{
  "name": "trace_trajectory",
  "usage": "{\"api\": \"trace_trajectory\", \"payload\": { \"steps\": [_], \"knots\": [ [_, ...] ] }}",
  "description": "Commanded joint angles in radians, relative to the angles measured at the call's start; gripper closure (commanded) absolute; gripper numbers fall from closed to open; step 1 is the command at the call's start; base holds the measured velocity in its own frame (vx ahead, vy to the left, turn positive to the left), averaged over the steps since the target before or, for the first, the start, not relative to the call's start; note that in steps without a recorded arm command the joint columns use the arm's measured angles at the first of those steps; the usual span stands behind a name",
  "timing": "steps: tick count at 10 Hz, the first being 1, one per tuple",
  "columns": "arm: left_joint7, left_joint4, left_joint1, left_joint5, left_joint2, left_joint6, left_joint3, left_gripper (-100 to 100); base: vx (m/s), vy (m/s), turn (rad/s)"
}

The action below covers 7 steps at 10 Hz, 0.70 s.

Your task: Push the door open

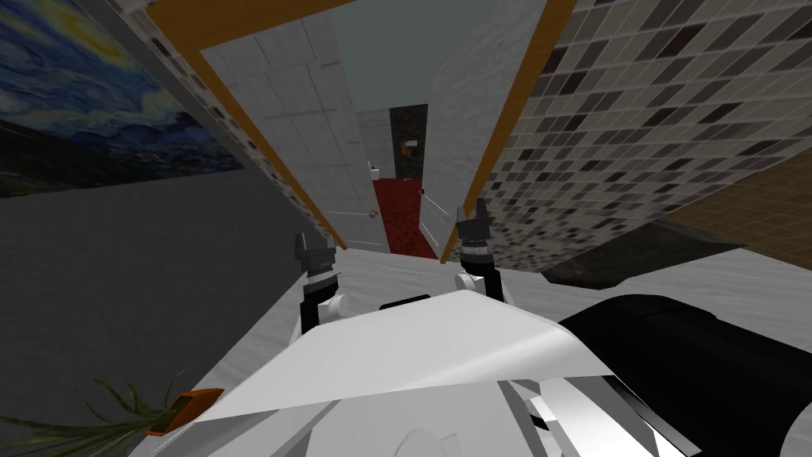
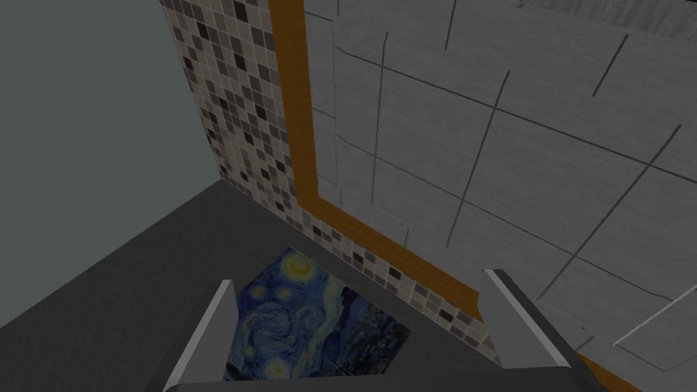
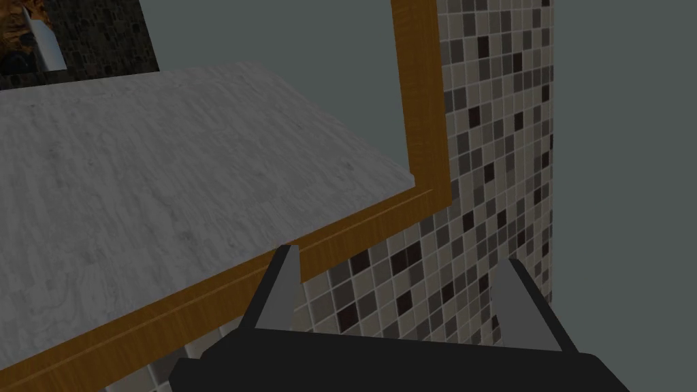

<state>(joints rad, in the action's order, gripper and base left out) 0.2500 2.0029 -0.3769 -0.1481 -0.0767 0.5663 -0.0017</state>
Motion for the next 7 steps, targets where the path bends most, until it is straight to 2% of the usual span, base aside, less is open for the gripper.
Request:
{"api": "trace_trajectory", "payload": {
  "steps": [1,7],
  "knots": [
    [0.029,-0.036,0.012,-0.022,-0.006,0.011,-0.002,-100,0.083,0.075,-0.136],
    [0.127,-0.179,0.054,-0.100,-0.013,0.053,-0.027,-100,0.083,0.083,-0.159]
  ]
}}
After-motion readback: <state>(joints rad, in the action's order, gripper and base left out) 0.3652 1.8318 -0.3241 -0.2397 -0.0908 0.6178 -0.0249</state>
